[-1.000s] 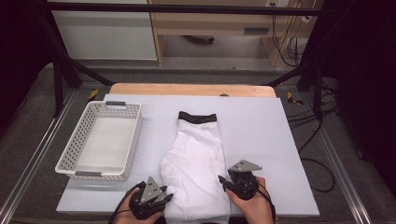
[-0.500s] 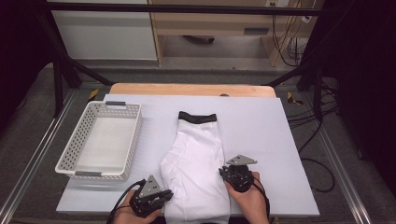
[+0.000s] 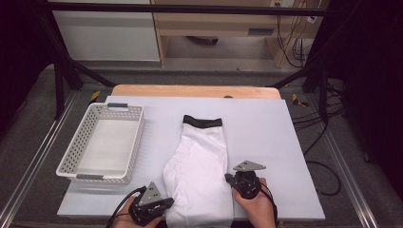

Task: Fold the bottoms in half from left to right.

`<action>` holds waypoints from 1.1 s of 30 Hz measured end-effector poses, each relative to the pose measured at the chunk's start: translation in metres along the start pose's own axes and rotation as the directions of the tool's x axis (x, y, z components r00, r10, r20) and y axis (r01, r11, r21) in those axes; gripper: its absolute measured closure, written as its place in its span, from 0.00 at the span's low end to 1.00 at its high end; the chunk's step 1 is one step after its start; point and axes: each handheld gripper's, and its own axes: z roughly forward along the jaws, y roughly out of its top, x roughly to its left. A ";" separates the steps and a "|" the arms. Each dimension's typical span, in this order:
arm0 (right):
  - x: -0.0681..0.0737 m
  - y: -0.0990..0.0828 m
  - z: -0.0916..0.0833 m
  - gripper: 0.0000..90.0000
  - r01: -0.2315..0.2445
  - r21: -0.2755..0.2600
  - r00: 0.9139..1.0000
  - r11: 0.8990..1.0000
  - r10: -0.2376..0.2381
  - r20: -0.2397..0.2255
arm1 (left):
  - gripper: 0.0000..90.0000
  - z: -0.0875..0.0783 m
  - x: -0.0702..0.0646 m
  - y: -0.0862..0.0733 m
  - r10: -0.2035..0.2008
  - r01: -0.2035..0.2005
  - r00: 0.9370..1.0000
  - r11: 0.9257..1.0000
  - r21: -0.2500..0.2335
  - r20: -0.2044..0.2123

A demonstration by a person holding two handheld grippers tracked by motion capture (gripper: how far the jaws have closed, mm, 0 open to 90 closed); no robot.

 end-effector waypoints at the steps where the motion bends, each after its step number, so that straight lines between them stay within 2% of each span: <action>1: 0.001 -0.003 -0.003 1.00 0.003 0.004 1.000 1.000 -0.003 -0.003 | 0.97 0.000 -0.001 0.000 0.002 -0.002 1.000 1.000 0.003 -0.002; 5: 0.006 -0.012 -0.013 1.00 0.009 0.024 1.000 1.000 -0.008 -0.011 | 0.97 -0.001 -0.008 -0.002 -0.007 0.007 1.000 1.000 0.000 0.020; 8: 0.003 -0.014 -0.015 0.99 0.004 0.024 1.000 1.000 -0.004 -0.011 | 0.95 -0.001 -0.012 -0.002 0.024 -0.025 0.999 1.000 -0.017 -0.029; 10: 0.001 -0.014 -0.013 0.96 -0.011 0.023 1.000 1.000 0.012 -0.018 | 0.91 -0.002 -0.010 0.000 0.020 -0.023 0.997 0.999 -0.048 -0.070; 11: 0.000 -0.014 -0.013 0.93 -0.015 0.023 1.000 1.000 0.015 -0.020 | 0.86 -0.005 -0.008 0.001 0.011 -0.017 0.995 0.997 -0.069 -0.096; 12: -0.001 -0.014 -0.014 0.91 -0.012 0.014 1.000 1.000 0.012 -0.013 | 0.82 -0.007 -0.006 0.003 0.006 -0.017 0.992 0.996 -0.085 -0.124; 15: -0.004 -0.012 -0.016 0.87 -0.015 0.000 1.000 1.000 0.015 -0.004 | 0.80 -0.009 0.003 0.006 -0.006 -0.018 0.979 0.993 -0.115 -0.204; 17: -0.006 -0.012 -0.015 0.85 -0.026 0.000 1.000 1.000 0.026 0.002 | 0.76 -0.005 0.009 0.009 -0.001 -0.030 0.965 0.993 -0.115 -0.263; 18: -0.007 -0.012 -0.014 0.85 -0.025 -0.004 1.000 1.000 0.025 0.005 | 0.74 -0.002 0.013 0.011 -0.003 -0.031 0.959 0.993 -0.113 -0.283; 19: -0.007 -0.011 -0.014 0.84 -0.021 -0.004 1.000 1.000 0.021 0.007 | 0.73 0.001 0.017 0.013 -0.009 -0.026 0.957 0.993 -0.117 -0.292; 21: -0.007 -0.010 -0.013 0.83 -0.020 -0.006 1.000 1.000 0.020 0.008 | 0.69 0.004 0.020 0.015 -0.012 -0.023 0.955 0.993 -0.114 -0.297; 22: -0.007 -0.010 -0.013 0.82 -0.014 -0.004 1.000 1.000 0.014 0.007 | 0.66 0.009 0.026 0.016 -0.009 -0.023 0.948 0.995 -0.099 -0.319; 25: -0.005 -0.010 -0.011 0.80 -0.007 -0.002 1.000 1.000 0.007 0.001 | 0.61 0.014 0.032 0.013 -0.014 -0.017 0.945 0.996 -0.092 -0.327; 28: -0.003 -0.009 -0.008 0.77 0.004 0.006 1.000 1.000 -0.004 -0.003 | 0.61 0.021 0.036 0.013 -0.013 -0.014 0.953 0.996 -0.089 -0.302; 30: -0.001 -0.009 -0.007 0.76 0.016 0.008 1.000 1.000 -0.016 0.002 | 0.62 0.026 0.038 0.015 0.003 -0.020 0.966 0.998 -0.064 -0.259; 32: -0.001 -0.009 -0.007 0.76 0.017 0.009 1.000 1.000 -0.018 0.003 | 0.63 0.030 0.041 0.017 -0.011 -0.007 0.970 0.997 -0.072 -0.243; 33: -0.001 -0.009 -0.007 0.76 0.020 0.006 1.000 1.000 -0.020 0.003 | 0.70 0.030 0.041 0.017 -0.011 -0.007 0.970 0.997 -0.072 -0.243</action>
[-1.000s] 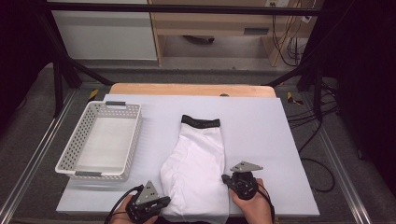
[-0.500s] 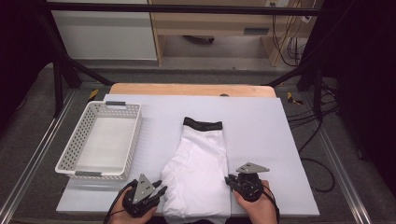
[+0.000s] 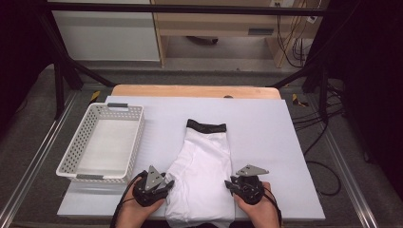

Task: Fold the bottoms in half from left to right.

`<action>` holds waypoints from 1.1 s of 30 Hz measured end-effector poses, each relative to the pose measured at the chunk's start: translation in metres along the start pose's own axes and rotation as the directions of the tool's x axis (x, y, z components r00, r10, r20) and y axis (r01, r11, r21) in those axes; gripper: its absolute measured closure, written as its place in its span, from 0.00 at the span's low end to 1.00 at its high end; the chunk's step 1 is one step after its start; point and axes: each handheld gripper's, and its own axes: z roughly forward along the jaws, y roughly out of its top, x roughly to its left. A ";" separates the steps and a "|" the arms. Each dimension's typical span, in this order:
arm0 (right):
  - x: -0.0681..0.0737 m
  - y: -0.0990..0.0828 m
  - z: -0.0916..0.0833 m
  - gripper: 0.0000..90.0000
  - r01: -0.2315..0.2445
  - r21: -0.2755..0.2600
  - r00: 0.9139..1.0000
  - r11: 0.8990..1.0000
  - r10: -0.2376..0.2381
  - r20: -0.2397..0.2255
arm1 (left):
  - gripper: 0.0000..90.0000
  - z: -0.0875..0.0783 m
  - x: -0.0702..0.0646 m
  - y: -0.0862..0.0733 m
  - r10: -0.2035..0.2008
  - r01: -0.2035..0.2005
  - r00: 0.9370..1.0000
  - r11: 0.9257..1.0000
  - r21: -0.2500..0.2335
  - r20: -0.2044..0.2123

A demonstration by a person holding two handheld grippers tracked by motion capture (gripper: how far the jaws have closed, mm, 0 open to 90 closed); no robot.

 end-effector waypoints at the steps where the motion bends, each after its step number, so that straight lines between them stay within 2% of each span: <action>1: 0.000 0.000 0.000 0.76 -0.002 0.000 1.000 1.000 0.002 0.001 | 0.77 0.001 0.001 0.001 -0.018 0.018 0.999 1.000 0.003 0.029; 4: 0.000 0.000 0.000 0.76 -0.003 -0.002 1.000 1.000 0.003 0.000 | 0.95 -0.002 -0.001 0.002 -0.017 0.017 0.999 1.000 0.015 0.038; 5: 0.000 0.000 0.000 0.76 -0.001 -0.001 1.000 1.000 0.001 0.001 | 0.97 -0.004 -0.002 0.003 -0.018 0.018 0.999 1.000 0.021 0.031; 7: 0.000 0.000 0.000 0.76 0.004 0.000 1.000 1.000 -0.004 0.002 | 0.98 -0.006 -0.002 0.003 -0.024 0.023 0.999 1.000 0.020 0.033; 8: 0.000 0.000 0.000 0.76 0.003 -0.001 1.000 1.000 -0.003 0.002 | 0.98 -0.013 -0.001 0.006 -0.041 0.041 0.999 0.999 0.011 0.030; 10: 0.001 -0.001 0.000 0.75 0.003 -0.001 1.000 1.000 -0.002 0.005 | 0.98 -0.020 0.000 0.007 -0.051 0.051 0.998 0.999 0.008 0.022; 15: 0.001 -0.001 0.000 0.74 0.003 0.001 1.000 1.000 -0.003 0.003 | 0.98 -0.029 -0.002 0.004 -0.045 0.044 0.999 0.999 0.031 0.009; 17: 0.002 -0.001 0.000 0.72 0.003 0.001 1.000 1.000 -0.003 0.000 | 0.98 -0.027 -0.002 0.000 -0.040 0.040 0.999 0.997 0.063 -0.003; 20: 0.002 -0.001 0.001 0.70 0.004 -0.004 1.000 1.000 -0.004 0.000 | 0.93 -0.020 -0.001 -0.002 -0.040 0.041 0.999 0.997 0.071 -0.015; 23: 0.003 -0.001 0.001 0.66 0.009 -0.004 1.000 1.000 -0.009 -0.006 | 0.83 -0.018 -0.001 -0.001 -0.045 0.046 0.999 0.997 0.056 -0.015; 25: 0.003 -0.001 0.001 0.64 0.009 -0.007 1.000 1.000 -0.010 -0.012 | 0.75 -0.017 -0.003 0.001 -0.033 0.034 0.999 0.999 0.031 -0.026; 32: 0.004 0.000 0.001 0.62 0.020 -0.001 1.000 1.000 -0.020 -0.004 | 0.66 -0.015 -0.008 0.002 -0.025 0.026 0.999 0.999 0.021 -0.019; 33: 0.004 0.000 0.001 0.62 0.021 -0.002 1.000 1.000 -0.021 -0.002 | 0.63 -0.014 -0.008 0.002 -0.029 0.029 1.000 0.999 0.014 -0.012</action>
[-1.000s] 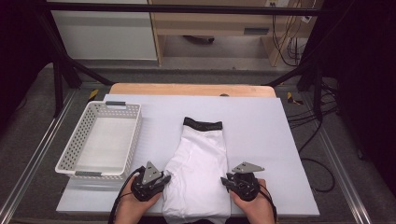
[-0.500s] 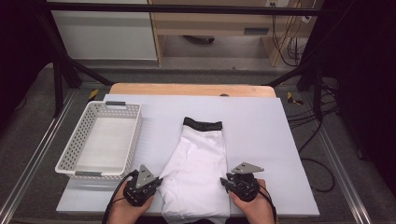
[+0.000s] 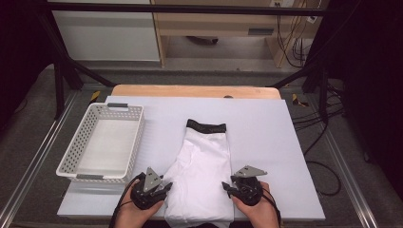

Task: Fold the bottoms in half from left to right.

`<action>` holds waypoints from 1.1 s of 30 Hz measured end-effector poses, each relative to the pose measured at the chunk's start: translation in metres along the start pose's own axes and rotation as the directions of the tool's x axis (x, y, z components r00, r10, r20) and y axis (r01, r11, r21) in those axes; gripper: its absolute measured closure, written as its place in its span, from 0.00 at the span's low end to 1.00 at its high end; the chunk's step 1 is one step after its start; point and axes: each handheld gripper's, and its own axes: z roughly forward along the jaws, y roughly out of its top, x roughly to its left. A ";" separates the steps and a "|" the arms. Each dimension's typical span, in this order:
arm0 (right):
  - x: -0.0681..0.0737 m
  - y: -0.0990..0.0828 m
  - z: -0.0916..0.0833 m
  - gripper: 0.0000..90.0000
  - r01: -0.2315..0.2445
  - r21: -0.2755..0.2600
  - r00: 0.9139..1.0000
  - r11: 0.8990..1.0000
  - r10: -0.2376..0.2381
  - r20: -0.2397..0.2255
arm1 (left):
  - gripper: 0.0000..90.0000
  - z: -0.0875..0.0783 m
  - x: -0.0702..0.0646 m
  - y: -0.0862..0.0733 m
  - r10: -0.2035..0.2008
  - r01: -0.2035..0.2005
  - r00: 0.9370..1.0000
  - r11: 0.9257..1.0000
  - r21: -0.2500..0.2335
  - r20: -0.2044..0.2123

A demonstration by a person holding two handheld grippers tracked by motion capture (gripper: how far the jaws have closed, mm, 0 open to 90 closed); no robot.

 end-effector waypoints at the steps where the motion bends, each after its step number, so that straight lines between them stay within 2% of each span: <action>1: 0.000 0.000 0.000 0.62 0.000 0.000 1.000 1.000 0.000 0.000 | 0.63 0.000 0.000 0.000 -0.006 0.006 1.000 1.000 -0.006 0.005; 6: 0.000 0.001 -0.001 0.62 -0.007 -0.004 1.000 1.000 0.007 0.010 | 0.54 0.002 -0.002 0.002 -0.015 0.015 1.000 1.000 -0.020 0.014; 9: 0.000 0.003 -0.001 0.59 -0.012 -0.008 1.000 1.000 0.013 0.021 | 0.52 0.001 -0.002 0.003 -0.017 0.018 1.000 0.999 -0.033 0.019; 12: 0.000 0.006 -0.003 0.50 -0.021 -0.028 1.000 0.999 0.022 0.023 | 0.50 0.001 -0.001 0.002 -0.047 0.049 0.997 0.997 -0.051 0.057; 16: 0.001 0.013 -0.004 0.35 -0.022 -0.056 0.999 0.998 0.024 0.032 | 0.46 0.000 -0.002 0.004 -0.035 0.039 0.997 0.997 -0.062 0.063; 19: -0.006 0.025 -0.003 0.34 -0.006 -0.072 0.998 0.997 0.010 0.055 | 0.44 -0.001 0.000 0.004 -0.039 0.042 0.998 0.997 -0.065 0.056; 22: -0.014 0.038 0.000 0.32 -0.011 -0.081 0.997 0.997 0.017 0.069 | 0.42 -0.002 0.002 0.003 -0.047 0.051 0.997 0.996 -0.071 0.053; 29: -0.033 0.075 0.018 0.28 -0.029 -0.100 0.996 0.995 0.036 0.078 | 0.38 -0.002 0.001 0.003 -0.046 0.050 0.998 0.995 -0.082 0.045; 33: -0.041 0.090 0.029 0.26 -0.031 -0.096 0.995 0.995 0.040 0.091 | 0.34 -0.001 0.001 0.004 -0.047 0.050 0.998 0.996 -0.079 0.031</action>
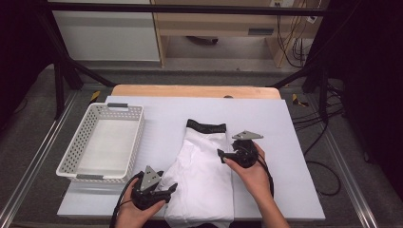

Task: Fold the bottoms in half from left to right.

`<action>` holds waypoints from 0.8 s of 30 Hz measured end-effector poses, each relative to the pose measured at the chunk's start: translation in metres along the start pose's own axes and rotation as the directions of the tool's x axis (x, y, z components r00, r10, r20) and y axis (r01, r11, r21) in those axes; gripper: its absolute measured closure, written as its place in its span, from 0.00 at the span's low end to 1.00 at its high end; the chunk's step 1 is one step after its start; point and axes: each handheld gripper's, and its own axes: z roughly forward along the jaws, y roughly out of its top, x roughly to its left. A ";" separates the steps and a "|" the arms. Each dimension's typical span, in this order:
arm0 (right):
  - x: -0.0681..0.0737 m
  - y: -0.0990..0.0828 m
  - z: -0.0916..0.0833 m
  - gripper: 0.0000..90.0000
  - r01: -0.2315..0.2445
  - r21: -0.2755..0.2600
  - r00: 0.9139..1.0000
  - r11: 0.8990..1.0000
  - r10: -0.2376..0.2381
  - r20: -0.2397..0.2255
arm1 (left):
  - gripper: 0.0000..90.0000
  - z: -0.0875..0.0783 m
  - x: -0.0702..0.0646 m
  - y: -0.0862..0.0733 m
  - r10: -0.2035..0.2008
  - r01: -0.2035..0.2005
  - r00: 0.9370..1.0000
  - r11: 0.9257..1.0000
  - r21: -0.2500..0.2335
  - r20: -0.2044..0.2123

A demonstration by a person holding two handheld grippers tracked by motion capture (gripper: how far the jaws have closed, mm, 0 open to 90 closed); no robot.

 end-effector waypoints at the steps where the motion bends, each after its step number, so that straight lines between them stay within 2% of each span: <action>1: -0.001 0.004 0.003 0.25 0.001 0.003 1.000 1.000 -0.001 0.004 | 0.34 0.000 0.000 0.000 0.001 -0.001 1.000 1.000 0.000 -0.002; 5: -0.009 0.019 0.014 0.30 -0.002 0.000 1.000 1.000 0.002 0.022 | 0.33 0.000 -0.001 0.000 0.003 -0.003 1.000 1.000 -0.002 -0.005; 8: -0.014 0.029 0.021 0.39 -0.003 -0.013 0.999 1.000 0.004 0.035 | 0.33 0.000 -0.001 0.000 0.003 -0.003 1.000 1.000 -0.003 -0.007; 10: -0.017 0.035 0.026 0.44 -0.021 -0.022 0.999 1.000 0.022 0.030 | 0.33 0.000 -0.001 0.001 0.004 -0.004 1.000 1.000 -0.003 -0.006; 14: -0.020 0.044 0.039 0.56 -0.027 -0.017 0.998 0.999 0.028 0.049 | 0.33 0.000 -0.002 0.001 0.007 -0.007 1.000 1.000 -0.004 -0.009; 16: -0.022 0.046 0.046 0.62 -0.050 -0.030 0.997 0.998 0.052 0.060 | 0.33 0.000 -0.002 0.000 0.004 -0.004 1.000 1.000 -0.003 -0.010; 19: -0.027 0.047 0.058 0.65 -0.088 -0.012 0.994 0.996 0.089 0.060 | 0.33 0.000 -0.002 0.000 0.006 -0.006 1.000 1.000 -0.004 -0.010; 24: -0.029 0.042 0.072 0.67 -0.093 0.046 0.994 0.995 0.089 0.069 | 0.33 0.000 -0.003 0.000 0.010 -0.010 1.000 1.000 -0.006 -0.010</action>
